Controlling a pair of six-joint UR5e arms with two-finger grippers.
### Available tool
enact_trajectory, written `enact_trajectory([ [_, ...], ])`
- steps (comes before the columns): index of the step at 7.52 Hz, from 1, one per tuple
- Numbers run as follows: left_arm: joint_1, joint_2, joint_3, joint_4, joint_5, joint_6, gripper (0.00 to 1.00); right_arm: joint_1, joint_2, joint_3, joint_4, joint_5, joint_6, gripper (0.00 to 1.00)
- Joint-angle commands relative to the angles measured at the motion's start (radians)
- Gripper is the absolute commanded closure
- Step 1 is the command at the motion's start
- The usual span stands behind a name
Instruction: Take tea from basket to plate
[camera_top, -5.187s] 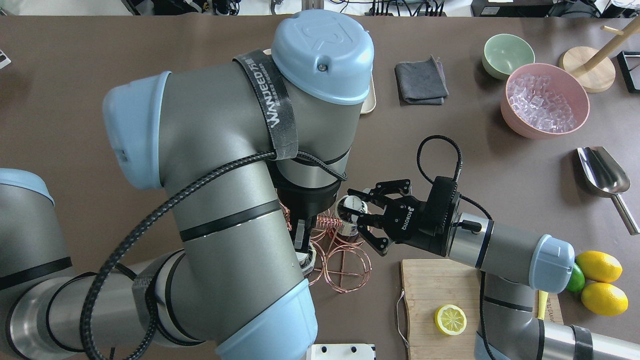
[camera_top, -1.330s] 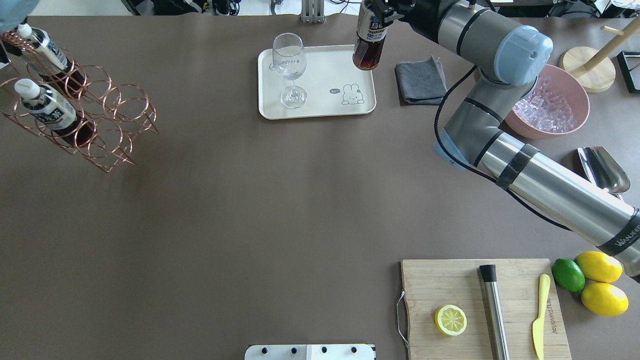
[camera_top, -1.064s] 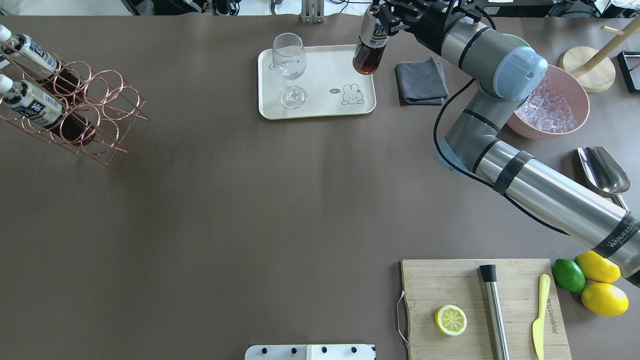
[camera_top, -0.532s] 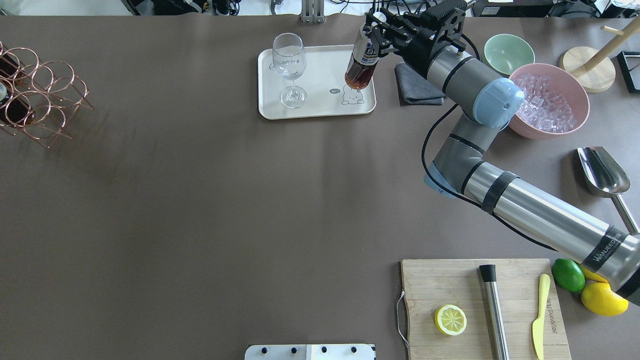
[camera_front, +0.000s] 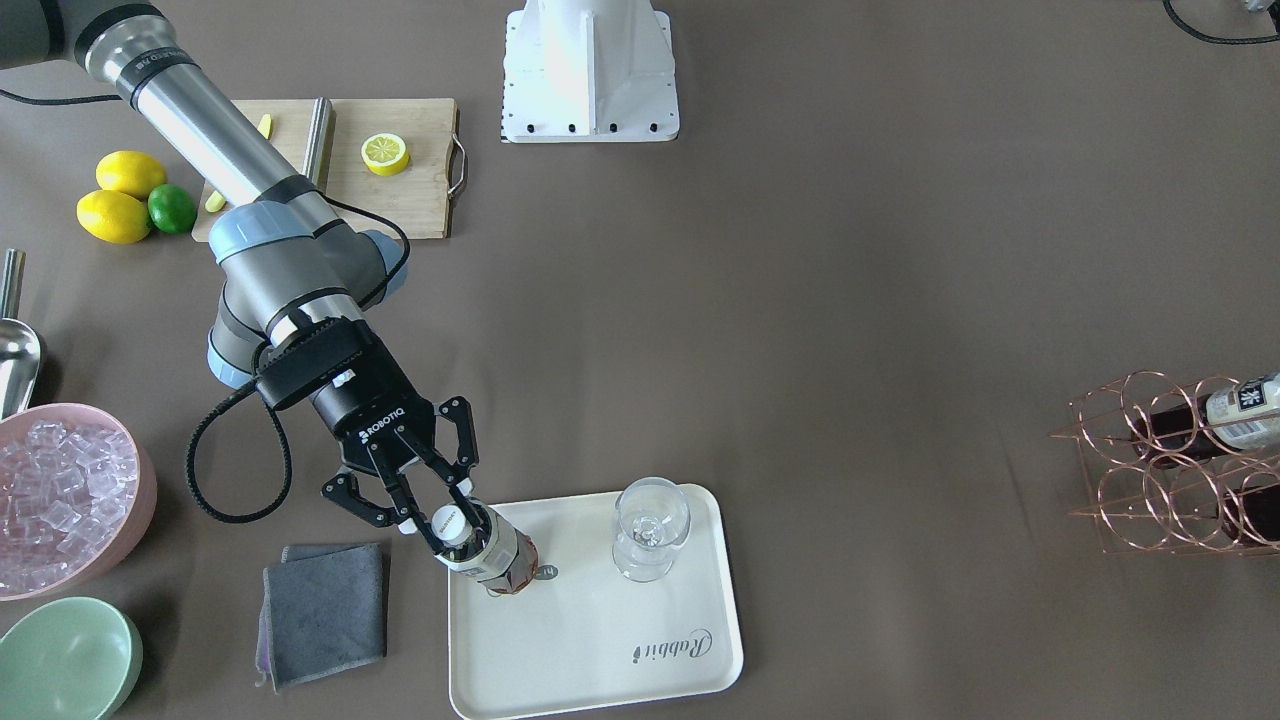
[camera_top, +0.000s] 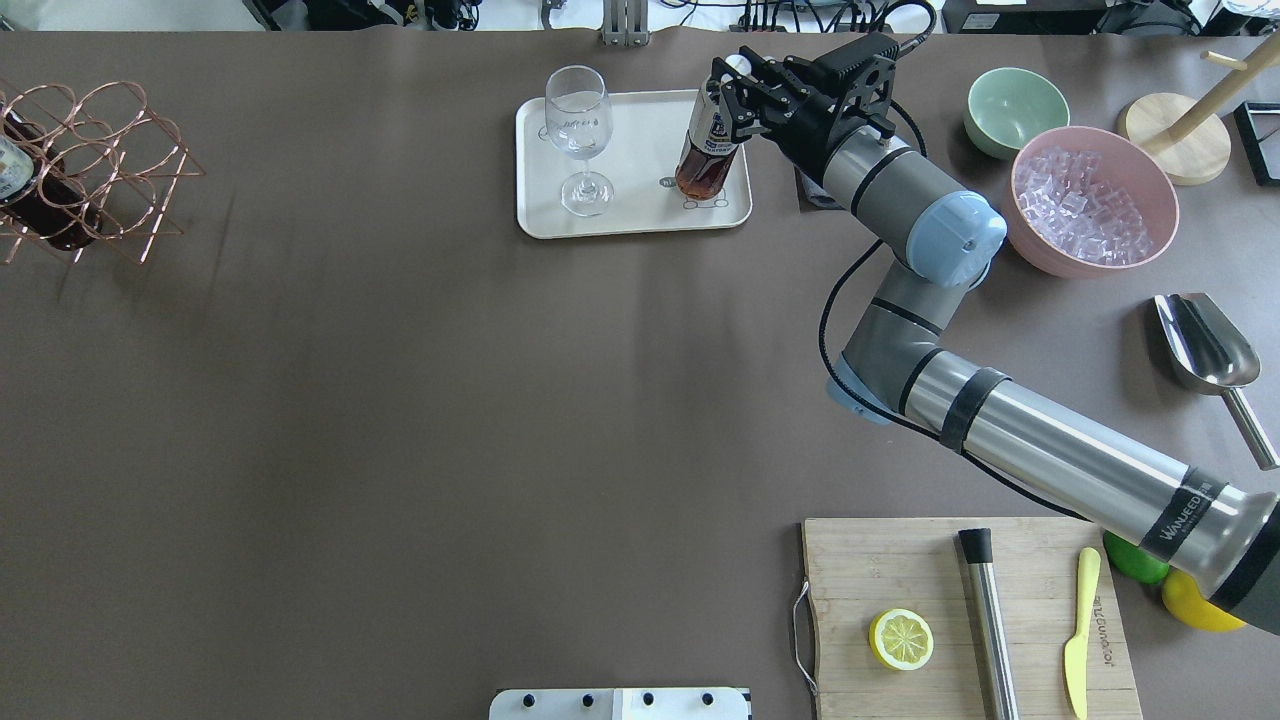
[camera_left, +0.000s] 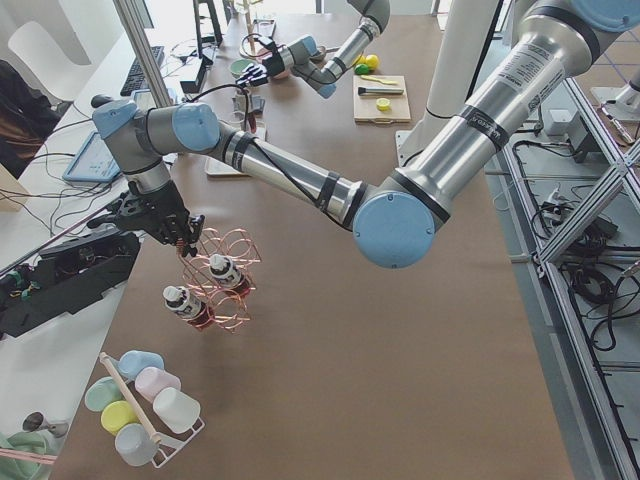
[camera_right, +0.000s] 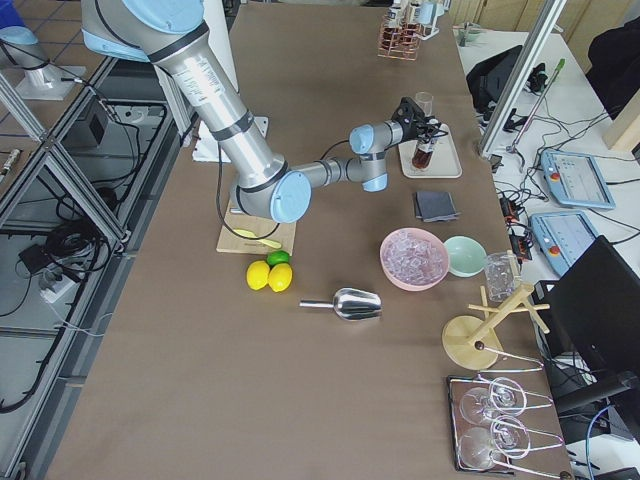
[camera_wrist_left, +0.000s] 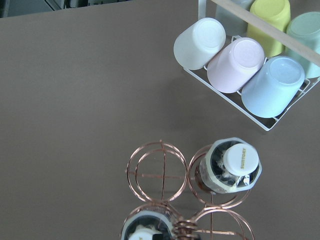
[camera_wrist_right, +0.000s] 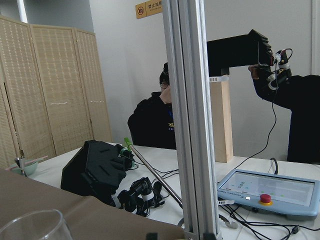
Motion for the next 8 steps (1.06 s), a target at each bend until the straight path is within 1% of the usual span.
enact_trajectory([
  [1,0.009,-0.013,0.043,-0.059,0.002,-0.088,1.0,-0.011,0.005,-0.017,-0.006,-0.017,-0.01,1.0],
  [2,0.009,-0.011,0.052,-0.063,0.006,-0.088,1.0,-0.013,0.005,-0.017,-0.006,-0.017,-0.014,1.0],
  [3,0.009,-0.013,0.089,-0.117,0.046,-0.091,1.0,-0.014,0.007,-0.017,-0.006,-0.017,-0.015,0.93],
  [4,0.011,-0.016,0.121,-0.147,0.063,-0.088,1.0,-0.02,0.013,-0.016,-0.006,-0.017,-0.013,0.17],
  [5,0.025,-0.017,0.121,-0.145,0.066,-0.095,1.0,-0.023,0.015,-0.014,-0.006,-0.017,-0.013,0.0],
  [6,0.038,-0.019,0.124,-0.148,0.081,-0.152,1.0,-0.024,0.015,-0.011,-0.008,-0.017,-0.011,0.0],
  [7,0.038,-0.017,0.124,-0.148,0.094,-0.16,0.3,-0.024,0.016,-0.008,-0.008,-0.017,-0.011,0.0],
  [8,0.048,-0.016,0.126,-0.148,0.094,-0.164,0.01,-0.024,0.016,0.0,-0.008,-0.016,-0.011,0.0],
])
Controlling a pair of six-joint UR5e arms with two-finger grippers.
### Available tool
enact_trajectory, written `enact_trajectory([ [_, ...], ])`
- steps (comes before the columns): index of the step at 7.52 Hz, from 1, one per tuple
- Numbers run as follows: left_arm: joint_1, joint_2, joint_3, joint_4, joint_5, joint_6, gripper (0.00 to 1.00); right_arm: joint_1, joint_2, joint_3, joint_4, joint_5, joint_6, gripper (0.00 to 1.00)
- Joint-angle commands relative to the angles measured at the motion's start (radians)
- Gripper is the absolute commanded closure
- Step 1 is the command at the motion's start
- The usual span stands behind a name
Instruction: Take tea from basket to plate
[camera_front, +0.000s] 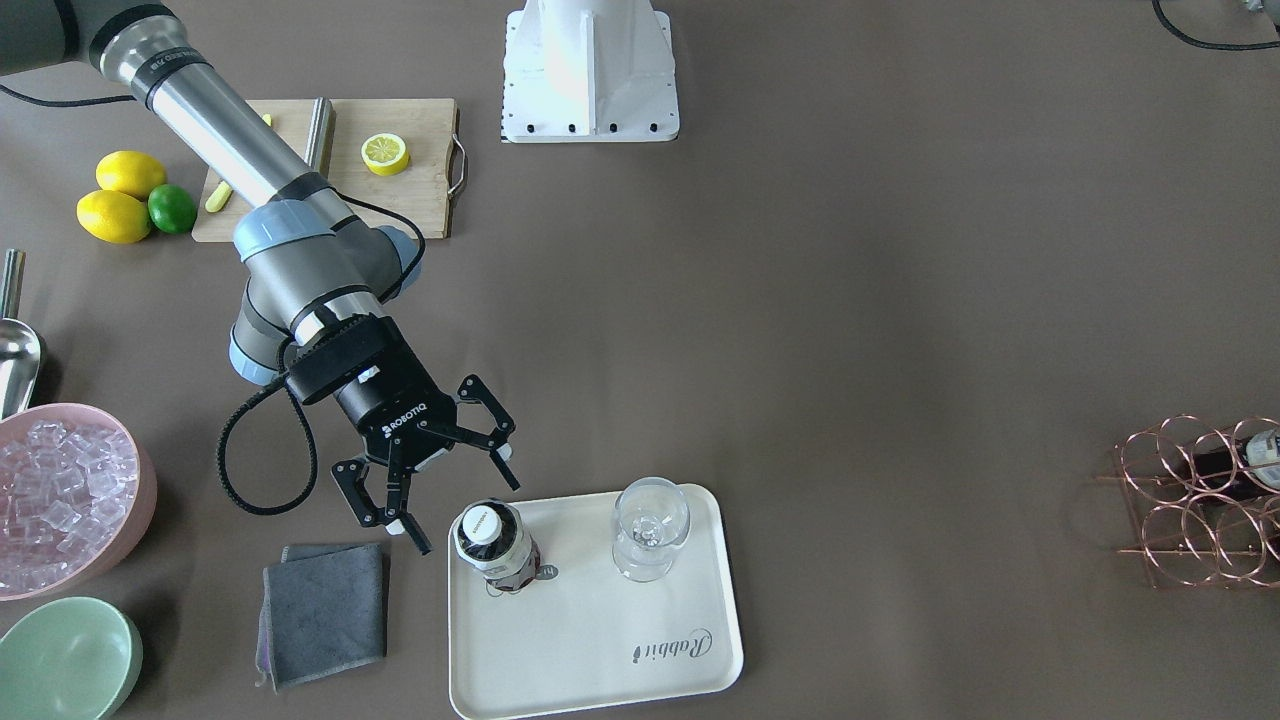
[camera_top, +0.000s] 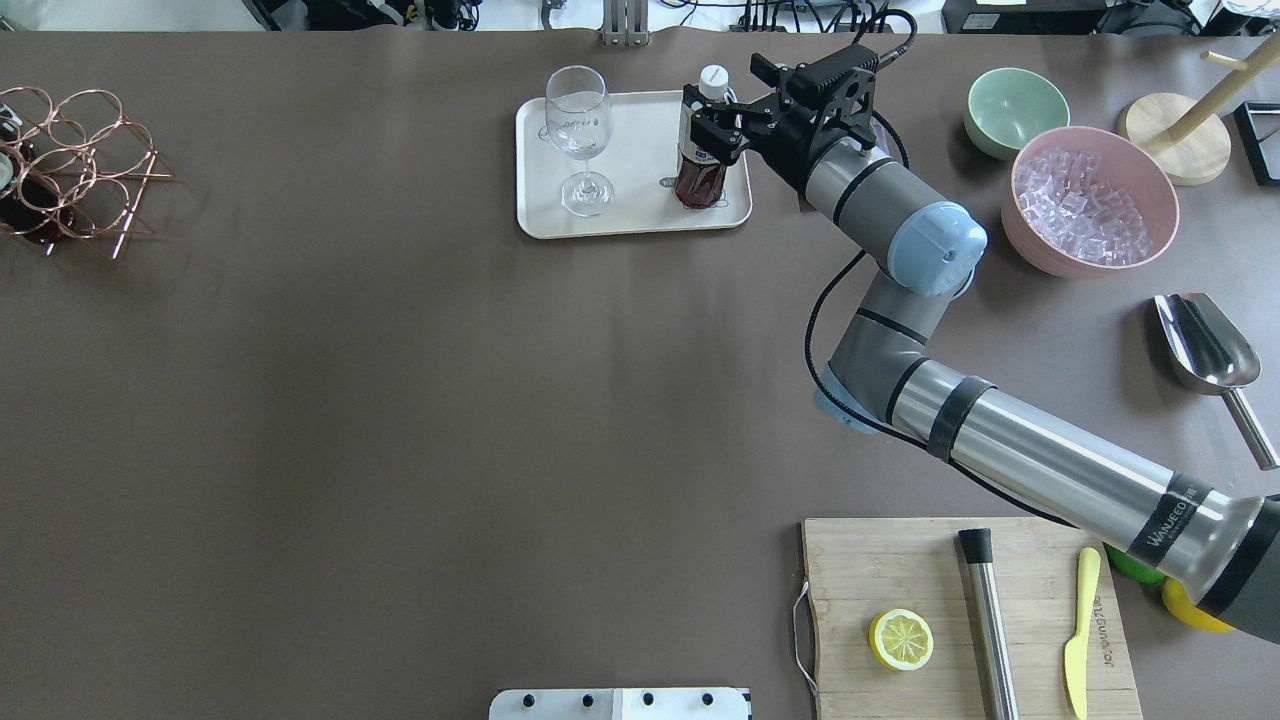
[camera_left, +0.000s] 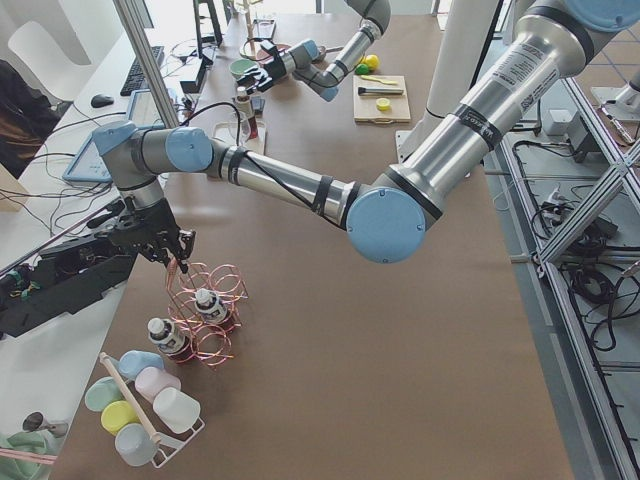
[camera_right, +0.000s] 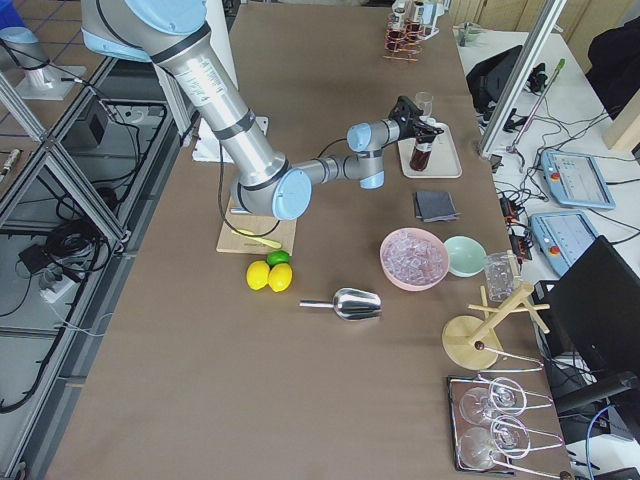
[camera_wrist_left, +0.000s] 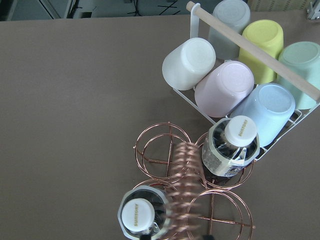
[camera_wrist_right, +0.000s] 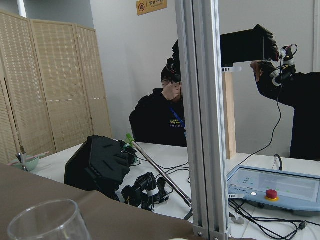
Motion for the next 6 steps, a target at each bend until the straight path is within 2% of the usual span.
enact_trajectory([
  [1,0.011,0.002,0.002,0.001,0.012,-0.02,0.01,-0.001,-0.003,0.033,-0.003,0.006,0.002,0.0],
  [4,-0.03,0.002,-0.038,0.018,0.015,-0.005,0.01,0.001,-0.095,0.271,-0.187,0.089,0.005,0.0],
  [5,-0.039,0.002,-0.09,0.073,0.015,0.053,0.01,0.002,-0.138,0.321,-0.207,0.15,0.005,0.0],
  [6,-0.043,-0.001,-0.143,0.175,0.012,0.192,0.01,0.004,-0.172,0.358,-0.22,0.194,0.006,0.0],
])
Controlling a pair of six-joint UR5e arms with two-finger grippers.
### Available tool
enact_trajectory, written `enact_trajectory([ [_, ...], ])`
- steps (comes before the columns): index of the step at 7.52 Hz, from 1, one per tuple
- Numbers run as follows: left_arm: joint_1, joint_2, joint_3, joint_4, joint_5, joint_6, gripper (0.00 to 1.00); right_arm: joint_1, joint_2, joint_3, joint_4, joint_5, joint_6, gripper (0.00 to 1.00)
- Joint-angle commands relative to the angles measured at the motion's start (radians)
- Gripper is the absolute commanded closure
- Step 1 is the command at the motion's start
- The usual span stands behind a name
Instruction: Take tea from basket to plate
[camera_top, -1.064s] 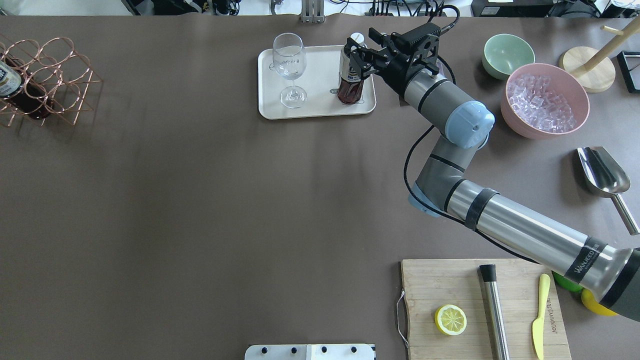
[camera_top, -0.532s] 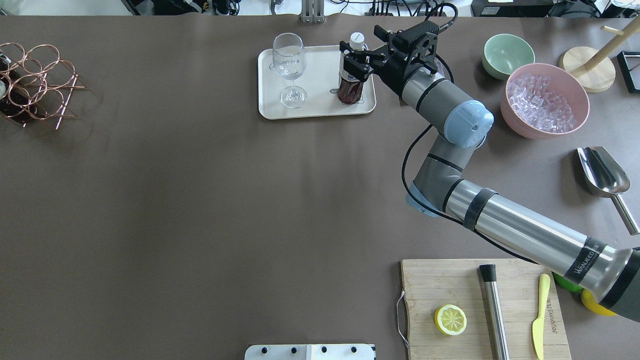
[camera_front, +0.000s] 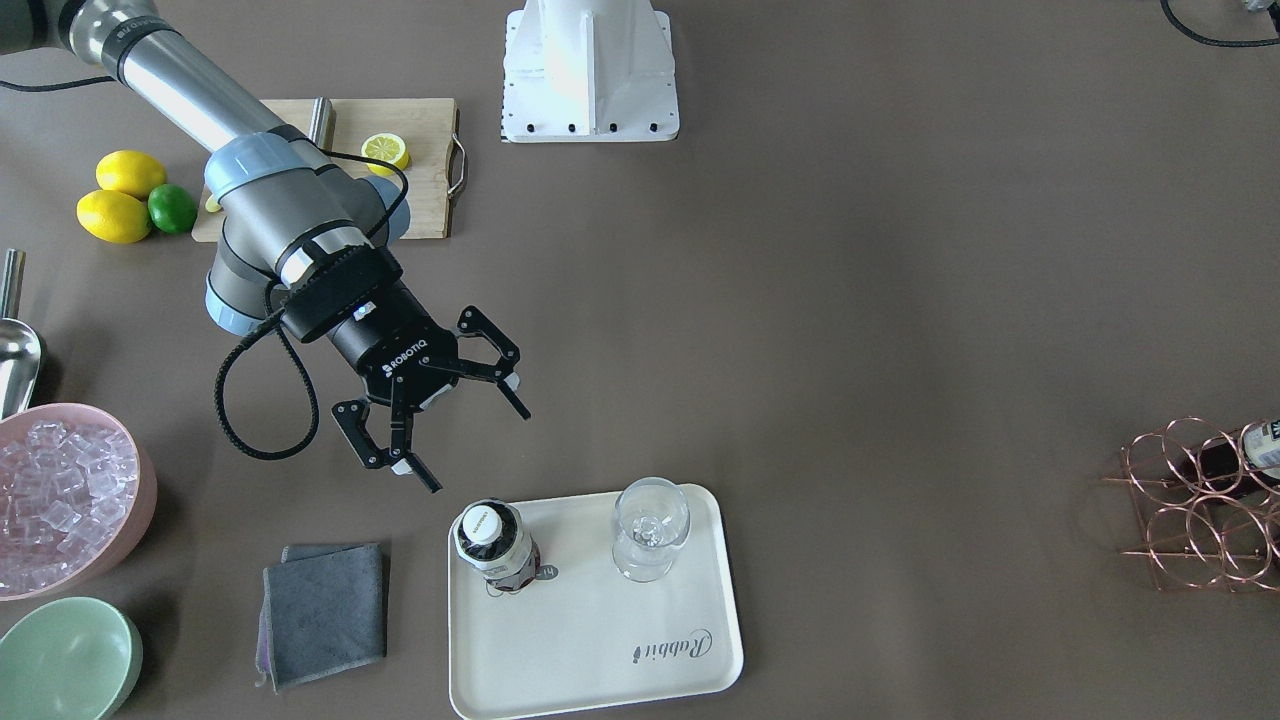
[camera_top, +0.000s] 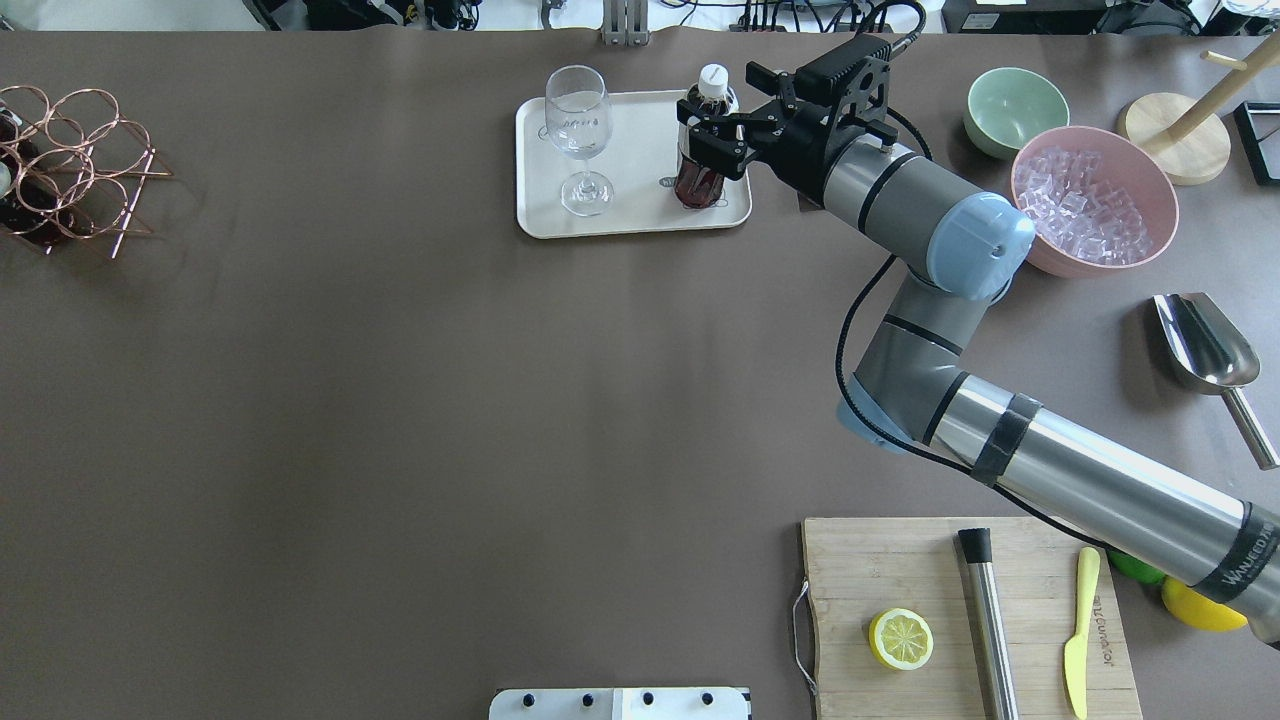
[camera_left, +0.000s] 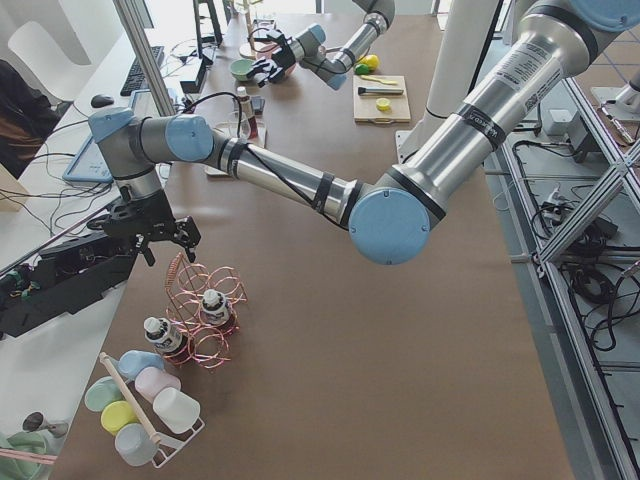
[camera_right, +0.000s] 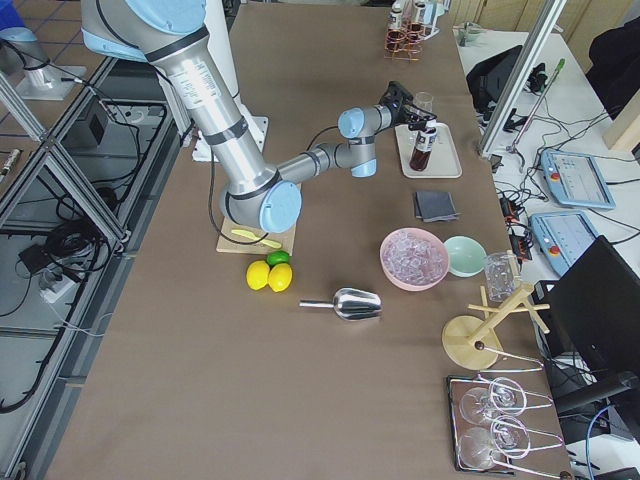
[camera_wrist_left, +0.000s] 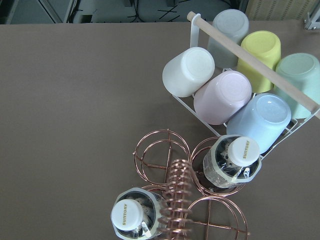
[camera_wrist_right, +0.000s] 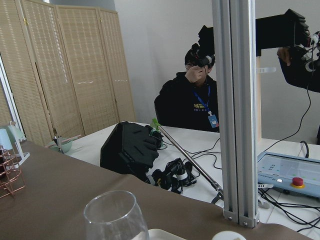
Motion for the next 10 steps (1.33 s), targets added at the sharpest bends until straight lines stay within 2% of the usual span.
enact_trajectory([
  [1,-0.042,0.013,-0.183,0.202,-0.004,0.257,0.01,0.003,-0.106,0.146,-0.094,0.115,0.003,0.0],
  [3,-0.073,0.245,-0.576,0.356,-0.019,0.544,0.01,0.027,-0.165,0.313,-0.315,0.253,0.013,0.0],
  [4,-0.082,0.377,-0.701,0.36,-0.044,0.606,0.01,0.032,-0.193,0.397,-0.44,0.305,0.019,0.0],
  [6,-0.151,0.514,-0.683,0.276,-0.125,0.849,0.01,0.077,-0.241,0.555,-0.711,0.449,0.017,0.0],
  [7,-0.16,0.648,-0.695,0.166,-0.174,1.013,0.01,0.14,-0.267,0.584,-0.814,0.578,0.016,0.0],
  [8,-0.166,0.754,-0.712,0.084,-0.2,1.06,0.01,0.21,-0.314,0.584,-0.867,0.69,0.013,0.0],
  [9,-0.166,0.871,-0.669,-0.105,-0.199,1.061,0.01,0.269,-0.398,0.585,-0.899,0.761,0.003,0.0],
  [10,-0.174,0.957,-0.591,-0.362,-0.226,1.058,0.01,0.323,-0.507,0.576,-0.901,0.833,-0.041,0.0],
])
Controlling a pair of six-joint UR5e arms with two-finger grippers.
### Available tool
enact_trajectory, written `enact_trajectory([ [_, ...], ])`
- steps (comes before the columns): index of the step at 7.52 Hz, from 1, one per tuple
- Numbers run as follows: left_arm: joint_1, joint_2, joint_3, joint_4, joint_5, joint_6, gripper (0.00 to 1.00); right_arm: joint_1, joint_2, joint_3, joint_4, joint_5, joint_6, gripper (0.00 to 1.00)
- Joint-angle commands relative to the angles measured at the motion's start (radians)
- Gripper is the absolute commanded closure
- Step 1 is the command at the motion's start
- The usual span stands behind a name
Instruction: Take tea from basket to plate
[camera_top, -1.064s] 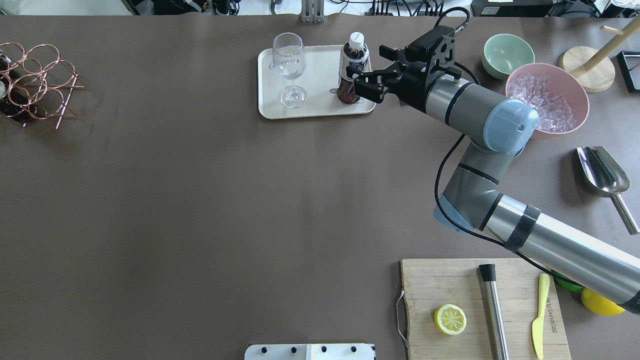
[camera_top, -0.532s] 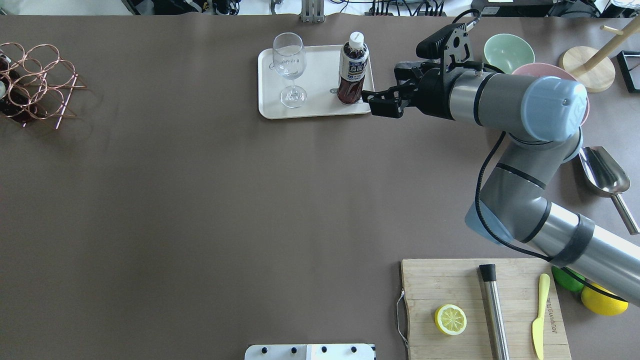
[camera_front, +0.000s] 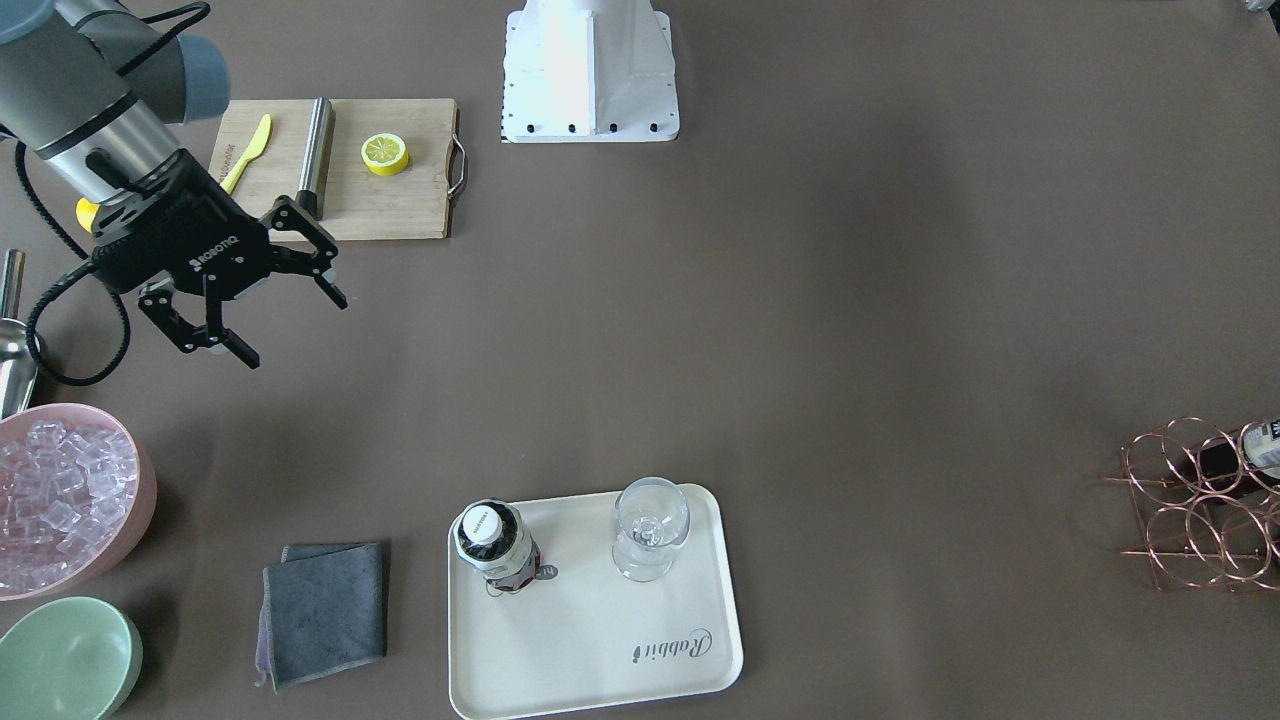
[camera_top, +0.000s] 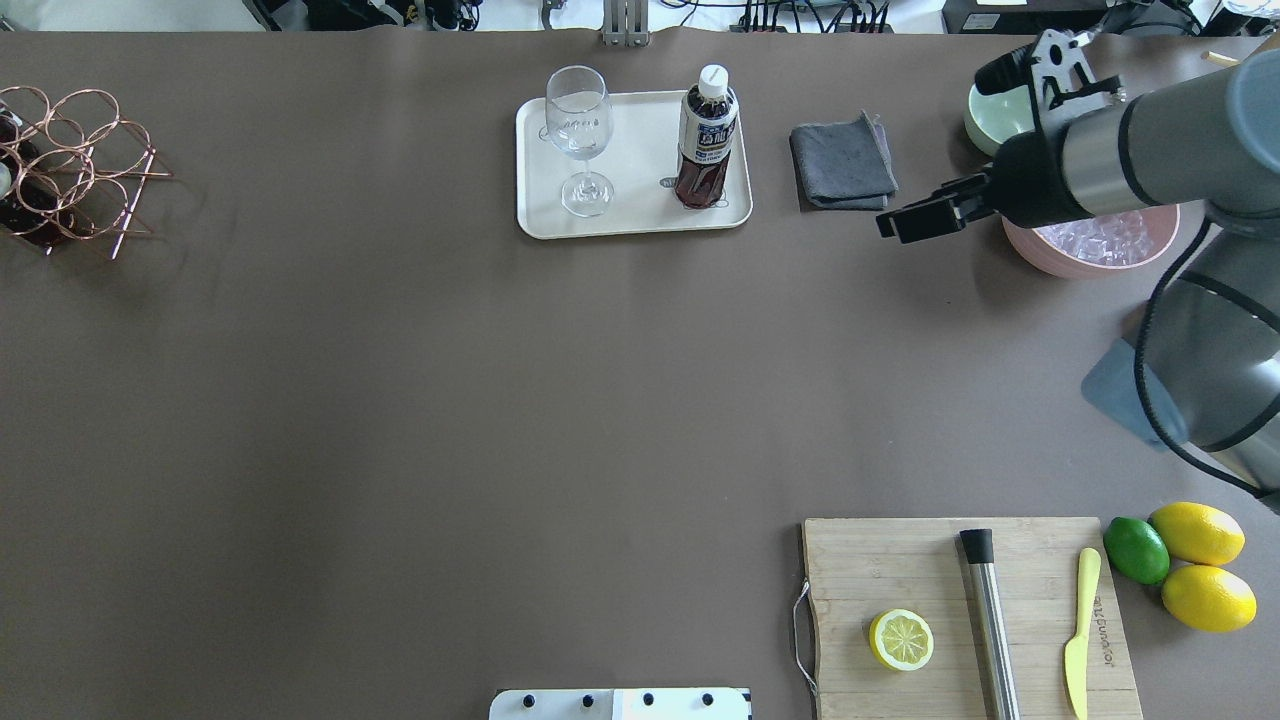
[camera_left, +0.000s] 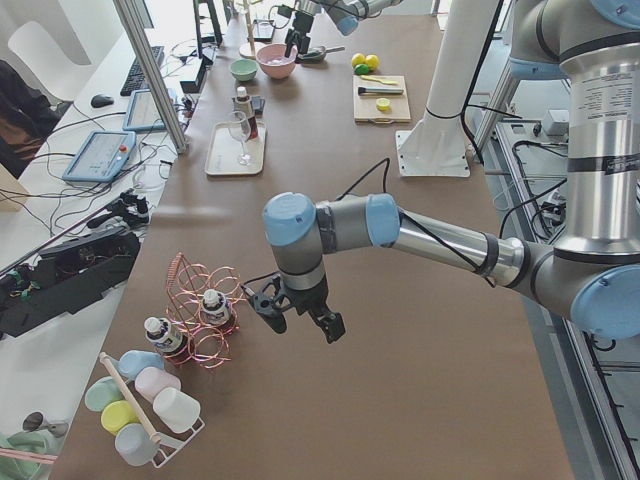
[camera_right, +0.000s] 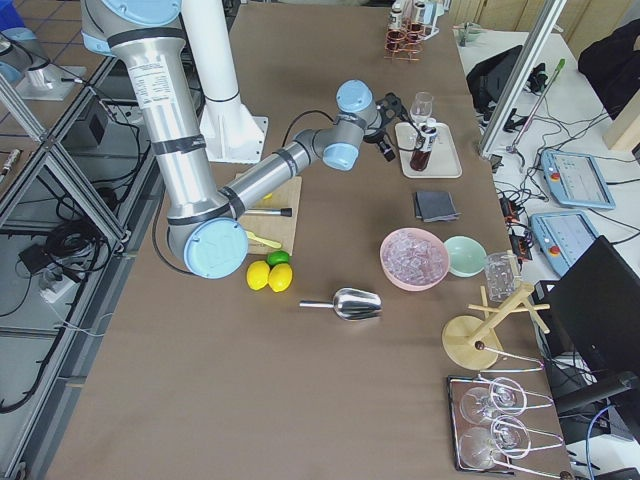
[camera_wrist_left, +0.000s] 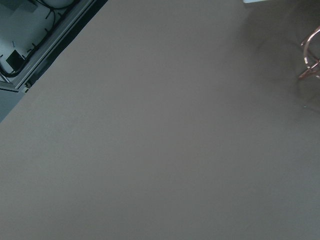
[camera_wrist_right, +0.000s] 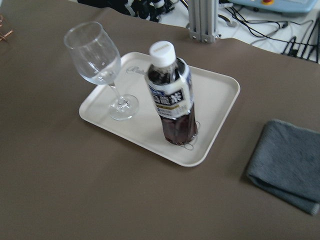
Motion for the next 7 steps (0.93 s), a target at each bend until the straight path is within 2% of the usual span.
enact_trajectory([
  [1,-0.024,0.222,0.109,-0.477,-0.078,0.022,0.01,0.163,-0.25,-0.011,-0.078,0.201,-0.107,0.0],
  [3,-0.018,0.246,0.163,-0.624,-0.117,0.014,0.01,0.309,-0.367,-0.009,-0.275,0.332,-0.182,0.0],
  [4,-0.018,0.246,0.163,-0.635,-0.137,0.02,0.01,0.372,-0.413,-0.027,-0.396,0.325,-0.324,0.0],
  [5,-0.016,0.234,0.163,-0.637,-0.152,0.02,0.01,0.456,-0.41,-0.056,-0.557,0.317,-0.491,0.0],
  [6,-0.011,0.236,0.127,-0.637,-0.175,0.028,0.01,0.518,-0.409,-0.063,-0.677,0.252,-0.578,0.0],
  [7,0.017,0.241,0.113,-0.634,-0.172,0.114,0.01,0.575,-0.415,-0.063,-0.758,0.202,-0.601,0.0],
])
